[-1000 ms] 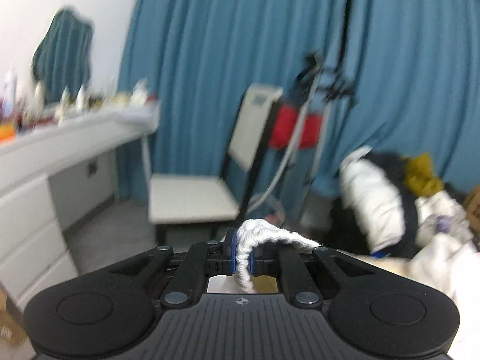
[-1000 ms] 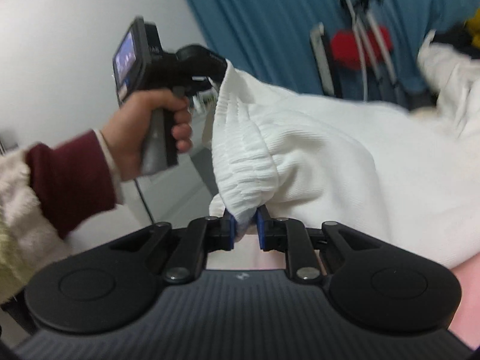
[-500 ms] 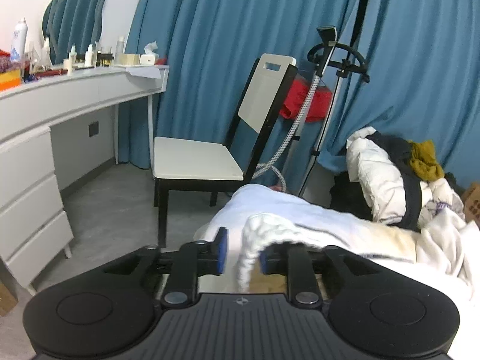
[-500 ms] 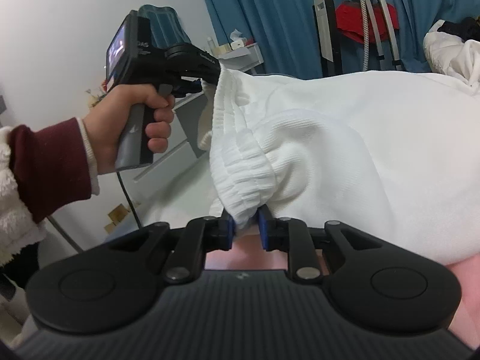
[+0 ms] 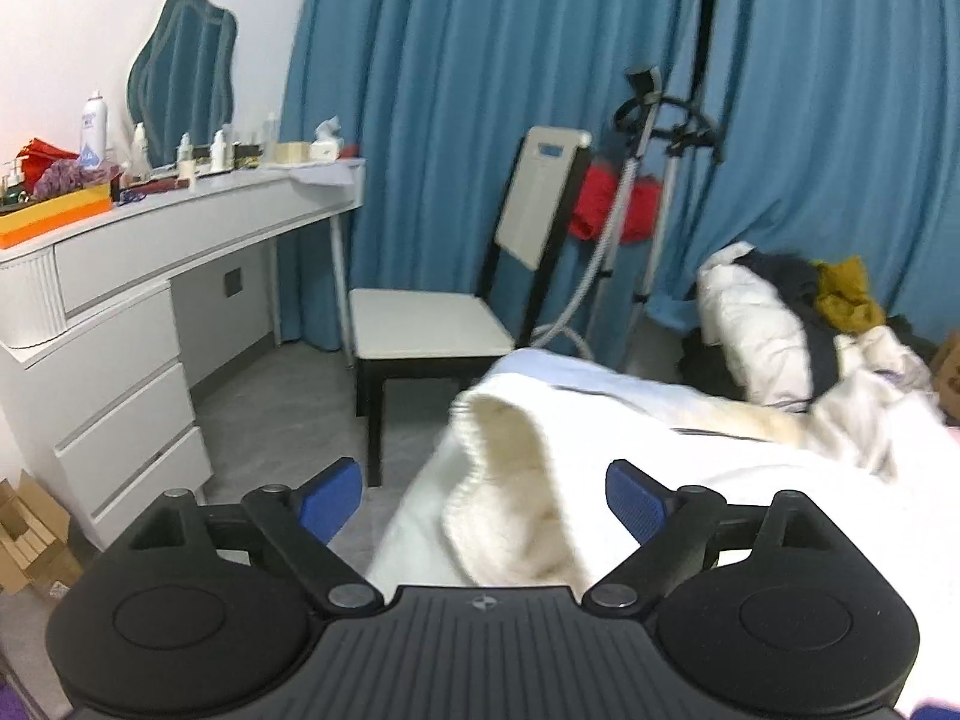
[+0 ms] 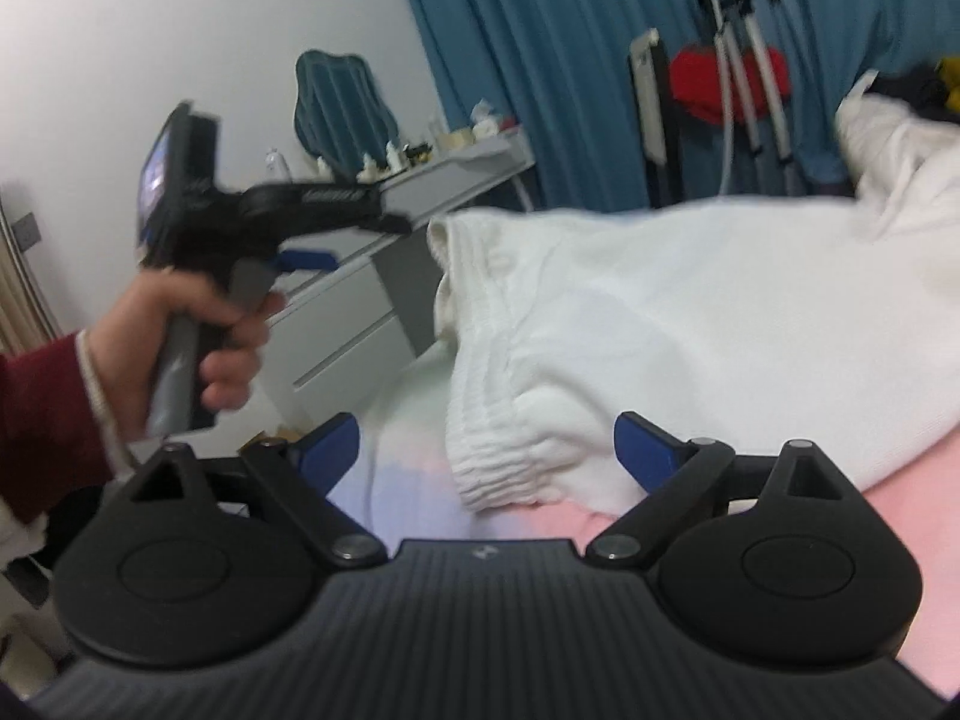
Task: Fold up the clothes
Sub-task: 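Lay the white pants flat on the duvet and open both grippers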
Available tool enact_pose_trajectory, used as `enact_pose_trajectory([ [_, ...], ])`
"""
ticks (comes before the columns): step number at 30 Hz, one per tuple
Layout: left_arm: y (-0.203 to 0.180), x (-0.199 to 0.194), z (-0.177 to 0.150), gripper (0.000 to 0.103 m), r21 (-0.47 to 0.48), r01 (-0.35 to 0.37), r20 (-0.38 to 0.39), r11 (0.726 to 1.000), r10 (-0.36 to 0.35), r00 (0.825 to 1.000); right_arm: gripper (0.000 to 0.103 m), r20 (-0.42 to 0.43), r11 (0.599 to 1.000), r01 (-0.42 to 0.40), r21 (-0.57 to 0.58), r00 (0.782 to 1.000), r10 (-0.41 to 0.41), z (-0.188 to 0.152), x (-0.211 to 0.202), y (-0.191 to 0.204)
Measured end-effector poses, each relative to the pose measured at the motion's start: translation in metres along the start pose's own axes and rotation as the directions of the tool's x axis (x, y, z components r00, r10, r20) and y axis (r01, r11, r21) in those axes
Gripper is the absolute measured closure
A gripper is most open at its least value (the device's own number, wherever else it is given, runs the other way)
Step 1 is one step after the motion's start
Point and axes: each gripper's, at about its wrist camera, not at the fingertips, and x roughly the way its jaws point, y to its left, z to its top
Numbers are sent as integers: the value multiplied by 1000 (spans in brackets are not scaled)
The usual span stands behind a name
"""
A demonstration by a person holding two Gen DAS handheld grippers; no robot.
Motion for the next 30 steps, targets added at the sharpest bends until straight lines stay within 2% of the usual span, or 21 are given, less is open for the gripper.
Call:
enact_pose_trajectory([
  [3,-44,-27,-9,12,23,76,20,997,-77,997,10,38,999,52,-15,998,-51,10,-31,-8],
  [7,-103,-63,-22,12,57,176,43,983,-178,983,10,93,990,140,-32,986,-136,25,-72,-28],
  [11,-162,-99,-34,12,92,273,63,958,-279,958,10,145,970,240,-26,961,-234,33,-110,-53],
  [15,-220,-135,-46,12,129,365,79,922,-377,923,10,183,942,334,-14,928,-326,34,-150,-79],
  [20,-272,-152,-90,9,254,353,95,900,-387,917,10,200,902,432,15,882,-426,23,-187,-114],
  [22,-293,-159,-107,6,303,346,101,888,-391,915,10,223,876,479,64,848,-480,13,-200,-126],
  [24,-313,-166,-124,6,350,338,106,874,-395,912,10,240,865,490,114,831,-502,2,-209,-137],
  [28,-311,-163,-138,6,321,332,77,887,-374,924,10,237,843,515,153,809,-538,-14,-216,-155],
  [30,-301,-157,-135,6,291,335,64,896,-368,928,10,226,840,519,158,809,-543,-13,-215,-159],
])
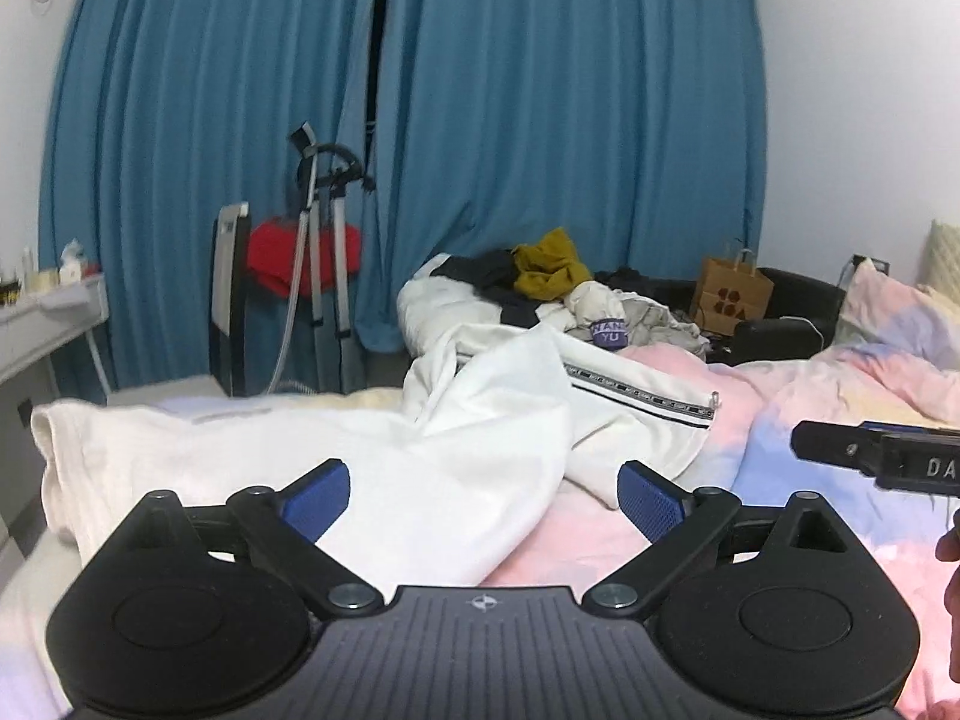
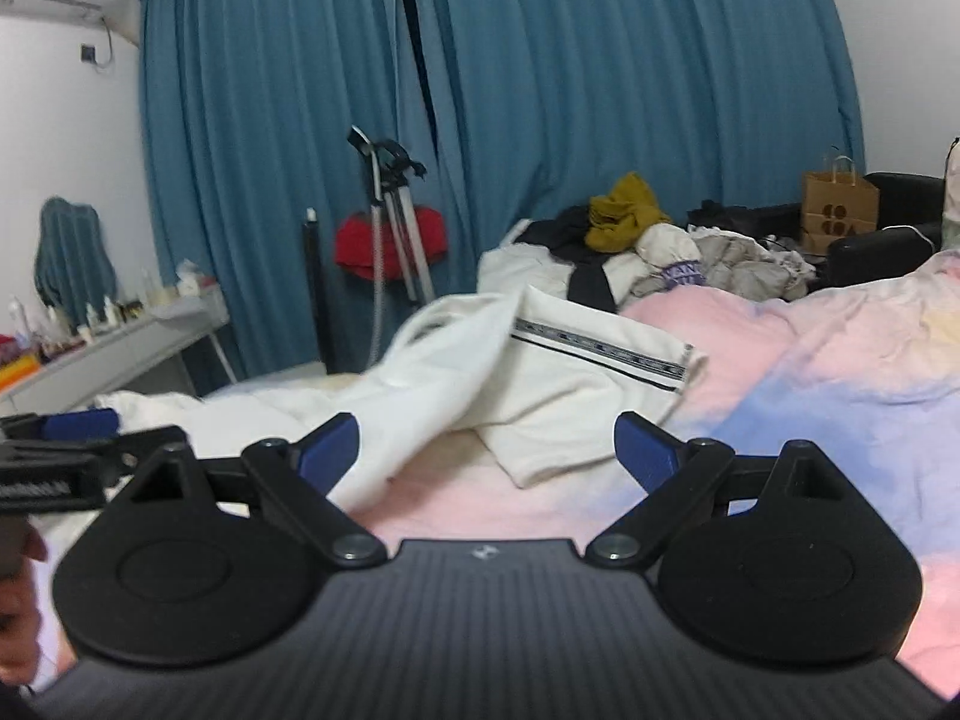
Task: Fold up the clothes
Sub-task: 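Lay the white pants flat on the duvet and open both grippers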
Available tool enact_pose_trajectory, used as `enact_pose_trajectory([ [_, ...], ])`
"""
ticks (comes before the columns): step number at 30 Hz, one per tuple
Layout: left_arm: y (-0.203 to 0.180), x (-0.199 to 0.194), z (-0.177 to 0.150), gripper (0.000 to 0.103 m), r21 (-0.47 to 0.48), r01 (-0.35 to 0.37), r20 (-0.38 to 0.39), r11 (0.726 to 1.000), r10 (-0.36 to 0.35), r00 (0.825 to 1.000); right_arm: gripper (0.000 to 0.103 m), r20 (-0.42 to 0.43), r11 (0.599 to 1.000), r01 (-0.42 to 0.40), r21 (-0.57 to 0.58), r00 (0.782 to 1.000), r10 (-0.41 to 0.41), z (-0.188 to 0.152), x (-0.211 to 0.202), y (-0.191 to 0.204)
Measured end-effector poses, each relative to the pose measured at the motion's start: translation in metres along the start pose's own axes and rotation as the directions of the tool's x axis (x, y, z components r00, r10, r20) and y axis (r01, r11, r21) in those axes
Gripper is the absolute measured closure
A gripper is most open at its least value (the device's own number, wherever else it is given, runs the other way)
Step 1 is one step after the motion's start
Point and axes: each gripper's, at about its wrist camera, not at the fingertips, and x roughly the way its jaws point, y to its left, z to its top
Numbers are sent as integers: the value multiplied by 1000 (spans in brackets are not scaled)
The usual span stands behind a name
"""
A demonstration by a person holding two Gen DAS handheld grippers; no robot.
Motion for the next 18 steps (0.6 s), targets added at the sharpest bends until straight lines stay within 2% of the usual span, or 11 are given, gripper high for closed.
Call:
enact_pose_trajectory([
  [4,23,9,4,6,-28,-28,-29,999,27,999,10,6,1000,-16,9,1000,16,1,-2,1],
  [8,28,26,9,6,-32,-27,-56,999,25,998,10,-6,1000,2,6,1000,-2,0,-9,3],
  [12,18,52,20,8,25,-2,-82,1000,5,997,10,-14,998,44,37,999,-43,4,-13,-4],
  [16,3,100,34,8,91,35,-91,995,-26,995,10,-6,993,90,69,996,-90,8,-16,-14],
  [18,-8,133,42,14,131,40,-98,991,-27,995,10,-1,990,117,80,993,-118,7,-14,-20],
])
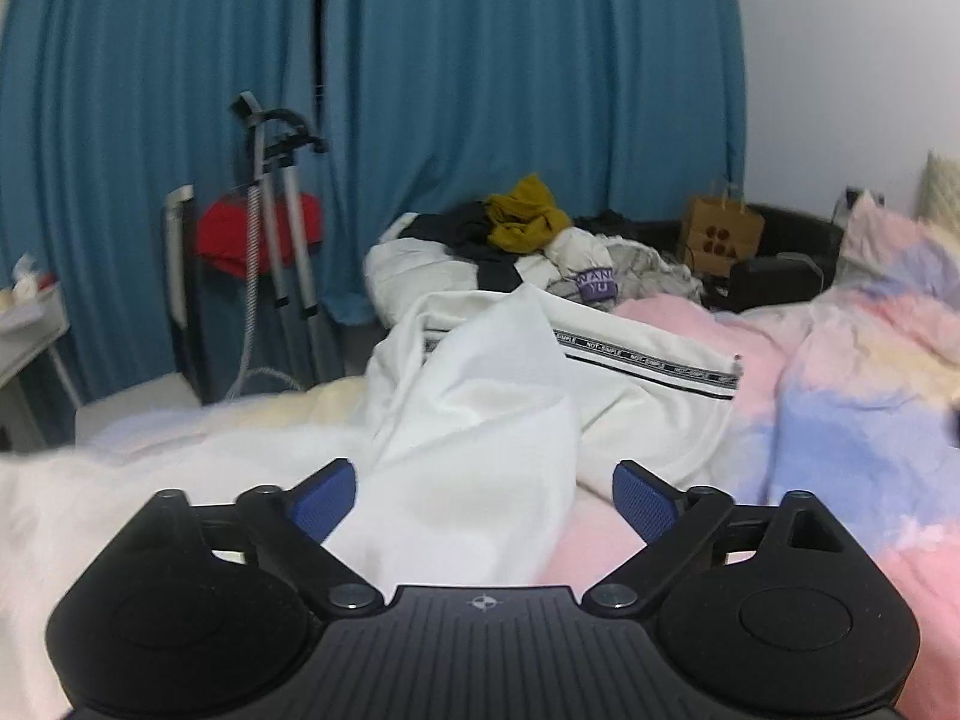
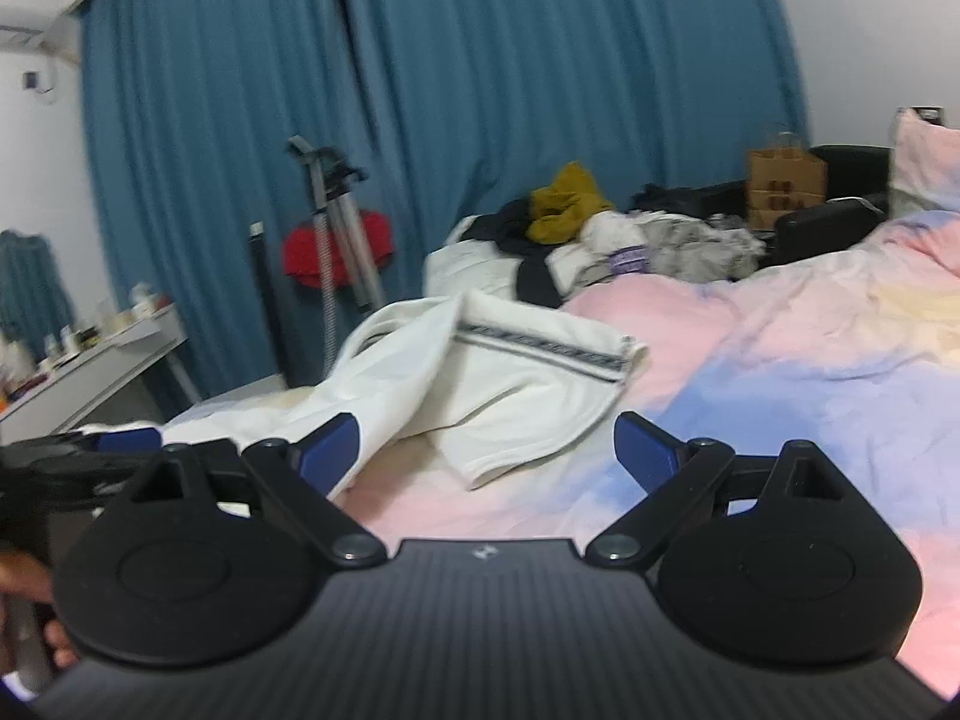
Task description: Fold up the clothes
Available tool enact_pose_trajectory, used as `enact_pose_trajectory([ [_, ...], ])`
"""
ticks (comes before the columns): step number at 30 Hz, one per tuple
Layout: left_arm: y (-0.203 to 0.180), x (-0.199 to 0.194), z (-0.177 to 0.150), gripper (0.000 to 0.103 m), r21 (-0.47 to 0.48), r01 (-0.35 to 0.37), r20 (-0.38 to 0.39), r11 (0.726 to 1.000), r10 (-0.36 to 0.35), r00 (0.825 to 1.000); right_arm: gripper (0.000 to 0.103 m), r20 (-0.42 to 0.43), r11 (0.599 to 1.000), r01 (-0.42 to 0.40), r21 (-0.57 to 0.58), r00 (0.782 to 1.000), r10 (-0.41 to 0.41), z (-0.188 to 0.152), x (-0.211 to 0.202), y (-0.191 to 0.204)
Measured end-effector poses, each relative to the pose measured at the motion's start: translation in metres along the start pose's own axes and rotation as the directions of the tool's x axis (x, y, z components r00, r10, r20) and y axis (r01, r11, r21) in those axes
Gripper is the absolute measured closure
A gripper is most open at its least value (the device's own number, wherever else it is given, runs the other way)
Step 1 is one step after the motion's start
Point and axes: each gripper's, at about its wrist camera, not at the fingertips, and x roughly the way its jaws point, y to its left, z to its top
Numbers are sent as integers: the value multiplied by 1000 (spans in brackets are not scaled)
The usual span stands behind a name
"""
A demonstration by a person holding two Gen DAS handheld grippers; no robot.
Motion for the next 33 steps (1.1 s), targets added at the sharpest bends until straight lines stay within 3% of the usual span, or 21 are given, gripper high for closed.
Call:
enact_pose_trajectory([
  [8,-31,147,53,15,62,-2,-26,998,3,1000,10,-24,999,46,11,999,-46,-9,30,-21],
  [10,-45,182,63,15,107,-35,-6,994,36,999,10,-30,998,58,14,998,-57,-11,38,-27],
  [15,-69,248,67,16,166,-34,-32,986,40,999,11,-64,996,76,39,995,-74,-18,58,-42],
  [17,-77,266,63,17,171,-32,-63,985,43,997,17,-84,995,81,55,994,-76,-21,67,-49],
  [19,-85,283,60,23,177,-29,-93,984,46,995,18,-99,994,81,75,992,-74,-24,73,-55],
  [22,-99,303,52,65,254,-67,-145,965,107,984,22,-110,993,85,78,991,-76,-28,78,-58],
  [23,-99,295,54,93,255,-65,-133,965,102,986,23,-111,993,85,81,991,-75,-28,78,-59],
  [24,-98,286,56,97,256,-63,-121,965,97,988,23,-110,993,86,82,991,-77,-29,78,-59],
  [29,-94,244,65,100,262,-53,-62,964,72,996,27,-101,991,89,95,992,-79,-30,76,-61],
  [33,-91,176,72,100,271,-1,-6,963,3,1000,31,-81,993,84,86,994,-77,-27,73,-57],
])
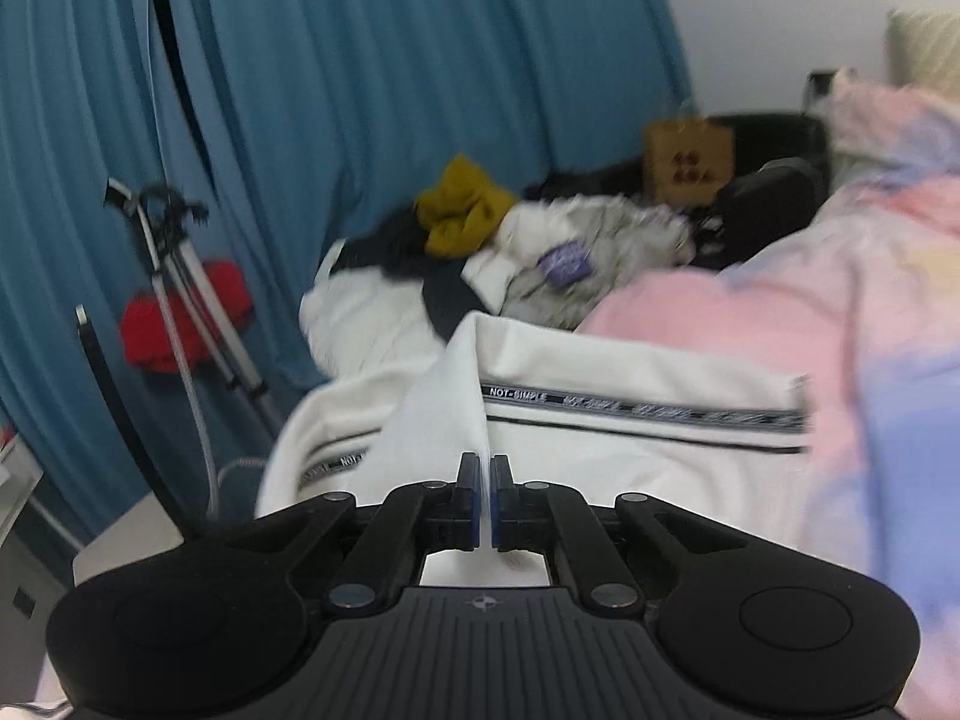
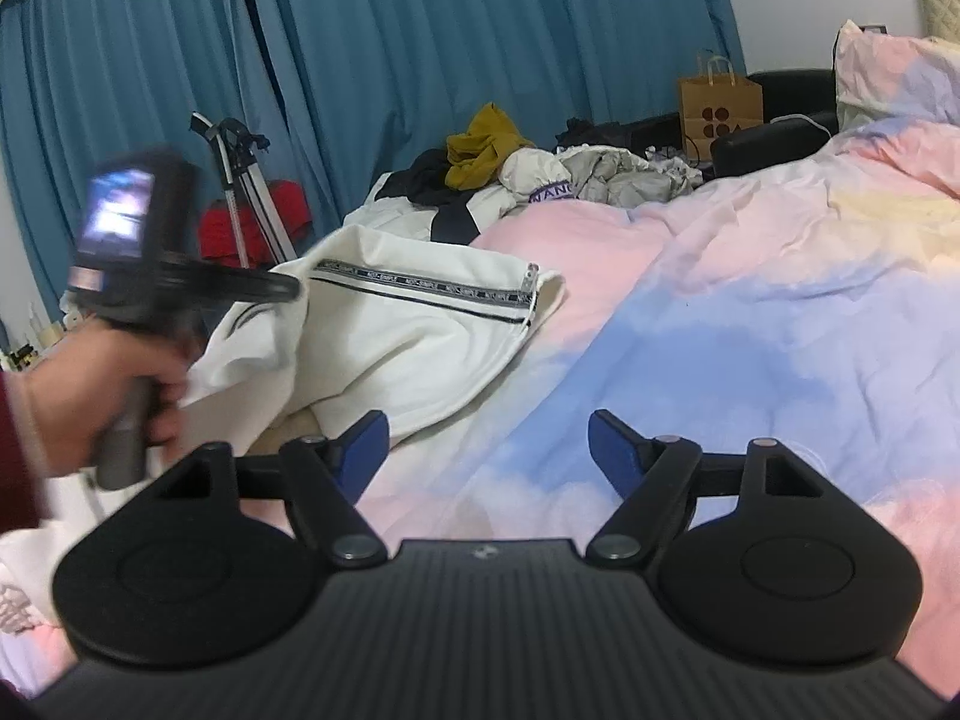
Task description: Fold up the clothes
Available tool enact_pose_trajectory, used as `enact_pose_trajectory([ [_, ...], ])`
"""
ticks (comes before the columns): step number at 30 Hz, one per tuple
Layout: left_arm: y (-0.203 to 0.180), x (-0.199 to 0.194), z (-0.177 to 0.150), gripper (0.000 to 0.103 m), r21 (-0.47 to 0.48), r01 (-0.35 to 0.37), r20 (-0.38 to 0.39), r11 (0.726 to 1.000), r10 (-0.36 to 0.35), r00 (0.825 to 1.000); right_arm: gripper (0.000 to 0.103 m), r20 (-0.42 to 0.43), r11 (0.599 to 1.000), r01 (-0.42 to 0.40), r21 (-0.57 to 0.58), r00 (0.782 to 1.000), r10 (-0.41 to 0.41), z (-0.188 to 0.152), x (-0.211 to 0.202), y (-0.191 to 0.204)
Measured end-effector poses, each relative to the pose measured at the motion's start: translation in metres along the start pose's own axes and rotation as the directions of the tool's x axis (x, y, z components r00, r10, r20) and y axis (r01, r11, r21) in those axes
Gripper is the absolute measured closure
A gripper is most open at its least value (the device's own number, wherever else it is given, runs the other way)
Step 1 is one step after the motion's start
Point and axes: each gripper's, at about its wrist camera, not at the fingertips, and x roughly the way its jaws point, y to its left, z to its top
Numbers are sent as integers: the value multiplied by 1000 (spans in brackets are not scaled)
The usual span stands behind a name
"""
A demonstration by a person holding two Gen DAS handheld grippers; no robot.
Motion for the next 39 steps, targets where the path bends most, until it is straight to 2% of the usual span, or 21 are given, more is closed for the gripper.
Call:
enact_pose_trajectory([
  [5,11,-95,-15,100,-23,81,52,996,-80,995,33,28,998,-51,27,998,50,5,-14,3],
  [7,14,-135,-31,100,-38,109,74,993,-106,992,33,38,992,-100,83,995,98,7,-22,-1],
  [9,16,-169,-52,100,-62,136,83,989,-130,988,32,27,971,-162,174,987,160,8,-26,-8],
  [12,17,-209,-90,100,-107,178,66,978,-172,983,32,6,910,-247,333,966,260,5,-27,-21],
  [15,21,-235,-130,100,-189,198,27,962,-197,980,32,-7,841,-282,462,947,322,-3,-24,-33],
  [17,26,-239,-155,100,-256,183,-32,949,-197,980,32,-13,801,-285,527,939,343,-7,-20,-39],
  [19,42,-235,-168,100,-370,169,-96,914,-218,971,32,-24,770,-266,579,939,343,-8,-12,-45],
  [21,54,-239,-172,100,-422,160,-99,892,-220,970,32,-38,738,-239,631,941,338,-6,-1,-52],
  [25,63,-238,-172,100,-466,154,-87,872,-218,972,33,-78,673,-187,716,936,343,3,39,-70],
  [28,65,-233,-173,100,-488,151,-90,860,-222,971,33,-116,682,-122,721,949,293,7,69,-87],
  [31,66,-227,-174,100,-510,148,-93,847,-225,970,37,-164,731,-71,679,956,245,7,98,-96],
  [33,66,-223,-175,100,-513,142,-101,847,-223,970,47,-181,743,-72,665,950,254,5,117,-100],
  [35,65,-220,-177,99,-514,139,-106,846,-224,969,72,-168,757,-100,646,949,268,6,129,-101],
  [36,65,-218,-177,99,-521,142,-104,842,-228,968,78,-150,767,-118,631,951,270,8,131,-101],
  [39,65,-213,-178,99,-533,151,-99,832,-239,966,81,-104,789,-174,589,952,288,17,138,-99],
])
